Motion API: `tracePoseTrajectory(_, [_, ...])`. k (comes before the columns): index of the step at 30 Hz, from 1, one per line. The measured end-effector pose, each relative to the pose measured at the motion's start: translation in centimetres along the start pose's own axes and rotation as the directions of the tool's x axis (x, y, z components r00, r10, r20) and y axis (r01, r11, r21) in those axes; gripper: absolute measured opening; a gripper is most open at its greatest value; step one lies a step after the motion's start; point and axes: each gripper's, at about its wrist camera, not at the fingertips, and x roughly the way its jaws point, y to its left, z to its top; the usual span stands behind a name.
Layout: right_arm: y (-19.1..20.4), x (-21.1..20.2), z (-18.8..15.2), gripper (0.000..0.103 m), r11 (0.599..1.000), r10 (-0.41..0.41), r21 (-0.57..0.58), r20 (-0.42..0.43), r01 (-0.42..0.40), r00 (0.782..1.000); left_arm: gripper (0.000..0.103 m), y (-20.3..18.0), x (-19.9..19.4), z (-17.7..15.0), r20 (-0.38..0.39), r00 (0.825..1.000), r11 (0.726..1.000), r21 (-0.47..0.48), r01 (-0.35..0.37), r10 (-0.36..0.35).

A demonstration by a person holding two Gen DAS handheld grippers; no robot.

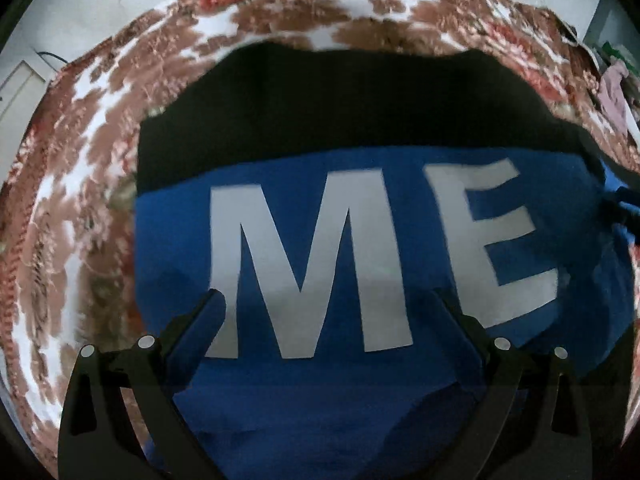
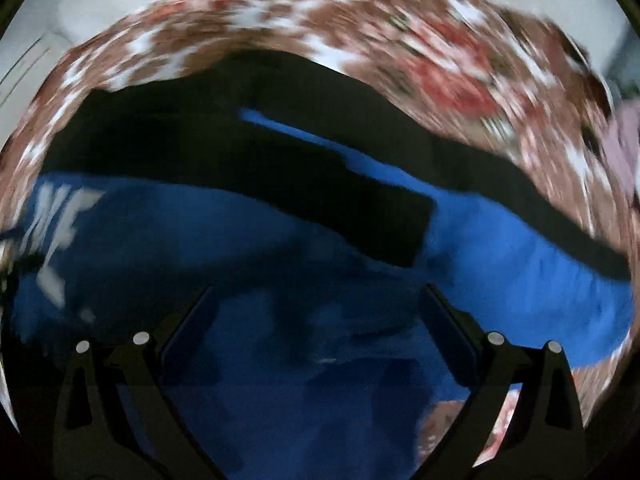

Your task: Fold large clothes

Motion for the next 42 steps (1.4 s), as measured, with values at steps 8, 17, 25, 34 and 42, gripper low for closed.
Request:
tracePoseTrajectory(8, [-3.0, 3.3, -1.7, 0.099, 0.998, 0.033, 0.057, -0.048, -0.030, 0.998, 0.099, -0.3, 1.1, -0.3, -0.003, 0.999, 0.999, -0.010, -0.032, 0.032])
tracePoseTrajectory(17, [-7.8, -2.5, -0.9, 0.098, 0.988, 0.110, 0.106, -0.013, -0.108, 0.994, 0.097, -8.8, -6.2, 0.2, 0.083, 0.997, 1.000, 0.006, 0.002, -0.003])
tracePoseTrajectory(25, [-19.4, -5.5, -3.3, 0.098, 0.981, 0.032, 0.192, -0.035, -0.025, 0.999, 0.097, -21.6, -7.0, 0.8, 0.109, 0.987, 0.988, 0.111, 0.107, -0.119])
tracePoseTrajectory(34, [-32.5, -6.9, -7.2, 0.098, 0.951, -0.026, 0.306, -0.070, 0.046, 0.997, 0.097, -31.1, -5.5, 1.3, 0.089, 0.984, 0.969, 0.208, 0.136, -0.157])
tracePoseTrajectory(42, [-42.9, -7.0, -10.4, 0.098, 0.868, 0.056, 0.496, -0.078, -0.010, 0.995, 0.098, -36.6, -4.3, 2.0, 0.064, 0.987, 0.959, 0.253, 0.129, -0.150])
